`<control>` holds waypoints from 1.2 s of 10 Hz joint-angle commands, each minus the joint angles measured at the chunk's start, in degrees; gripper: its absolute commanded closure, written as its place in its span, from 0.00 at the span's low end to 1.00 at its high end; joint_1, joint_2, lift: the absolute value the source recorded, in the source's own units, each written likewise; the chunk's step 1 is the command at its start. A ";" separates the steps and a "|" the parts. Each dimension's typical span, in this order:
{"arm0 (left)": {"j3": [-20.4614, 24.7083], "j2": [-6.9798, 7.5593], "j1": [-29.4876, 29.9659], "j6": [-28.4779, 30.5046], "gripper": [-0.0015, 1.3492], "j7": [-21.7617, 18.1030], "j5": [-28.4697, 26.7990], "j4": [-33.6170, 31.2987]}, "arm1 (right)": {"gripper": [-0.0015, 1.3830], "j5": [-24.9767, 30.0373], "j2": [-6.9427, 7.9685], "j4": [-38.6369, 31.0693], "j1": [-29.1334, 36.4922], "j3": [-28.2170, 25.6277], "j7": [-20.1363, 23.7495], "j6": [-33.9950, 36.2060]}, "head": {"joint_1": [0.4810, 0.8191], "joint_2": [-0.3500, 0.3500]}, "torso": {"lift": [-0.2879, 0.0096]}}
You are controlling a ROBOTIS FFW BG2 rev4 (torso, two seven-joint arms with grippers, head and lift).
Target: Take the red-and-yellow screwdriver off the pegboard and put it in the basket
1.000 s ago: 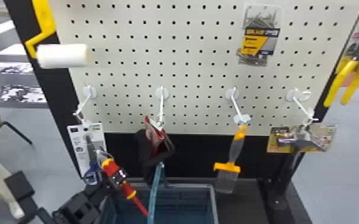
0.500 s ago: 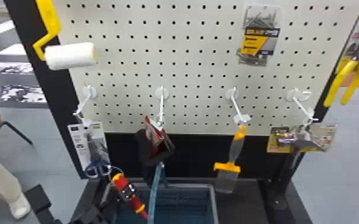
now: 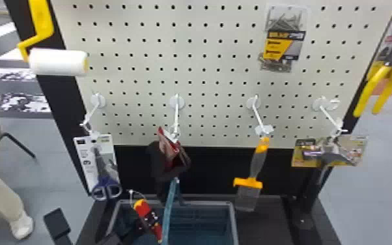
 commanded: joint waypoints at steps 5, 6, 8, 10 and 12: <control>-1.12 0.30 -0.61 0.24 0.09 -0.88 -2.54 0.50 | 0.07 -0.31 0.08 0.29 -0.02 0.00 0.10 -0.16 | 0.20 0.50 | 0.63; -1.04 0.30 -0.61 0.16 0.14 -0.88 -2.54 0.50 | 0.07 -0.31 -0.01 0.43 -0.02 0.00 0.19 -0.16 | 0.20 0.50 | 0.63; -1.04 0.30 -0.61 0.16 0.16 -0.97 -2.45 0.50 | 0.07 -0.31 0.08 0.43 -0.02 0.00 0.19 -0.16 | 0.20 0.50 | 0.63; -0.95 0.30 -0.73 0.24 0.16 -1.05 -2.54 0.50 | 0.07 -0.40 0.08 0.57 -0.15 0.00 0.27 -0.16 | 0.20 0.50 | 0.63; -1.04 0.30 -0.86 0.16 0.16 -1.23 -2.45 0.50 | 0.07 -0.57 0.08 0.71 -0.27 0.00 0.36 -0.25 | 0.20 0.50 | 0.63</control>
